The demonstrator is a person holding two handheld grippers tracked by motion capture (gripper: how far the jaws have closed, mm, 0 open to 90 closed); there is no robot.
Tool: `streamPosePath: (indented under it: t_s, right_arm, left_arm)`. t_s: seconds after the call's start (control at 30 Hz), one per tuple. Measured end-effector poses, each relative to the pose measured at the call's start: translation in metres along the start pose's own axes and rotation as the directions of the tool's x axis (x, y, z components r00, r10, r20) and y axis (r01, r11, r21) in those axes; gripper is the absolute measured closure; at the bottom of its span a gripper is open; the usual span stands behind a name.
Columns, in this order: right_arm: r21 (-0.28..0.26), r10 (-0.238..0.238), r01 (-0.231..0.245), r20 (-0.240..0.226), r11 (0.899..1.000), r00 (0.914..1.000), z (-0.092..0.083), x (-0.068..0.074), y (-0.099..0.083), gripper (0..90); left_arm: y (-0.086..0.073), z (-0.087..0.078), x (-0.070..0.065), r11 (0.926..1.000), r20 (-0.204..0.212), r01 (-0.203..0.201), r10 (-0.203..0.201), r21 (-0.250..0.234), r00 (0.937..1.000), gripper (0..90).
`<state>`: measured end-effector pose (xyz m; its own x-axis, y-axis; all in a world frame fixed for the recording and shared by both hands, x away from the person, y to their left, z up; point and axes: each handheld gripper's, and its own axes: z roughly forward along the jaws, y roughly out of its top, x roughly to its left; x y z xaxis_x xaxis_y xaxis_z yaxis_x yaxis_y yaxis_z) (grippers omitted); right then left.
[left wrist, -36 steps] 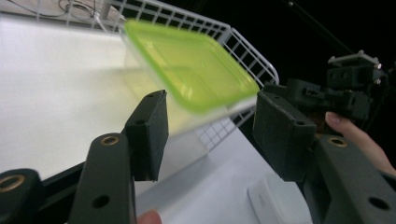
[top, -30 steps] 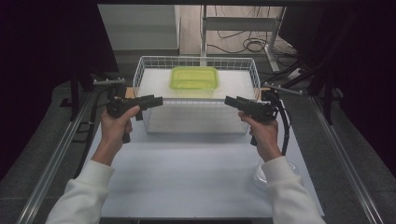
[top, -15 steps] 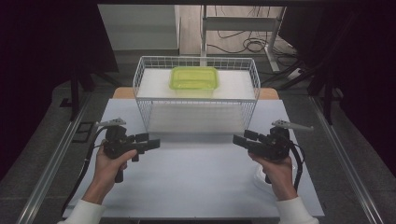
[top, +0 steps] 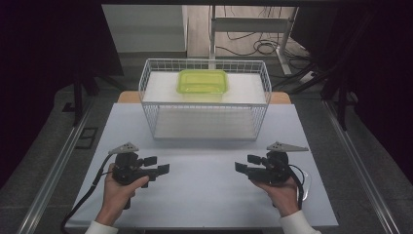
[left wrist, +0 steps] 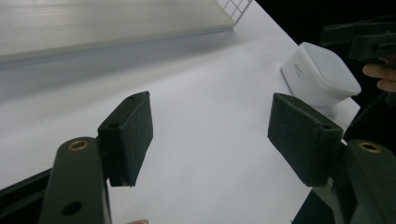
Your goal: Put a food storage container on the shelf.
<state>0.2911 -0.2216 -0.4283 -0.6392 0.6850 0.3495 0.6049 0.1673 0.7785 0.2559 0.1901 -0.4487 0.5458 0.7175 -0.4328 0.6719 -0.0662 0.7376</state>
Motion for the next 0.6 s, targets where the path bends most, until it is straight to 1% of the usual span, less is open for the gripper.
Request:
streamPosePath:
  t_s: [0.13,0.17,0.2,0.3,0.33,0.4,0.47,0.5,0.6]
  right_arm:
    - [0.003,-0.014,0.014,0.008,1.0,0.9999,0.001,0.003,-0.001,31.6]
    - [0.003,-0.014,0.014,0.008,1.0,0.9999,0.001,0.003,-0.001,31.6]
    - [0.008,-0.026,0.026,0.013,1.0,0.9996,0.001,0.003,-0.001,31.7]
    - [0.009,-0.031,0.031,0.017,0.999,0.9994,0.002,0.004,0.0,31.8]
    - [0.009,-0.035,0.035,0.018,0.999,0.9992,0.002,0.005,0.001,31.8]
    - [0.012,-0.047,0.047,0.018,0.999,0.9987,0.003,0.006,0.002,31.8]
    - [0.02,-0.048,0.047,0.012,0.999,0.9988,0.005,0.009,0.002,31.8]
    - [0.024,-0.057,0.057,0.013,0.998,0.9983,0.006,0.009,0.002,31.8]
    - [0.037,-0.06,0.059,0.021,0.998,0.998,0.006,0.011,-0.001,31.8]
  left_arm:
    - [-0.002,0.003,0.001,0.9997,-0.03,-0.018,0.018,0.019,0.9994,30.3]
    - [-0.002,0.003,0.001,0.9997,-0.03,-0.018,0.018,0.019,0.9994,30.2]
    - [-0.003,0.003,0.003,0.9996,-0.027,-0.013,0.014,0.025,0.9995,30.0]
    - [-0.007,0.003,0.006,0.9993,-0.032,0.006,-0.005,0.036,0.9995,29.8]
    - [-0.008,0.002,0.007,0.9994,-0.034,0.007,-0.006,0.035,0.9994,29.6]
    - [-0.01,0.001,0.006,0.9993,-0.037,0.017,-0.016,0.033,0.9992,29.5]
    - [-0.01,0.0,0.005,0.9994,-0.034,0.02,-0.019,0.029,0.9993,29.3]
    - [-0.01,0.0,0.005,0.9993,-0.029,0.024,-0.023,0.028,0.9993,29.2]
    - [-0.01,0.0,0.004,0.9993,-0.024,0.031,-0.03,0.023,0.9992,28.6]
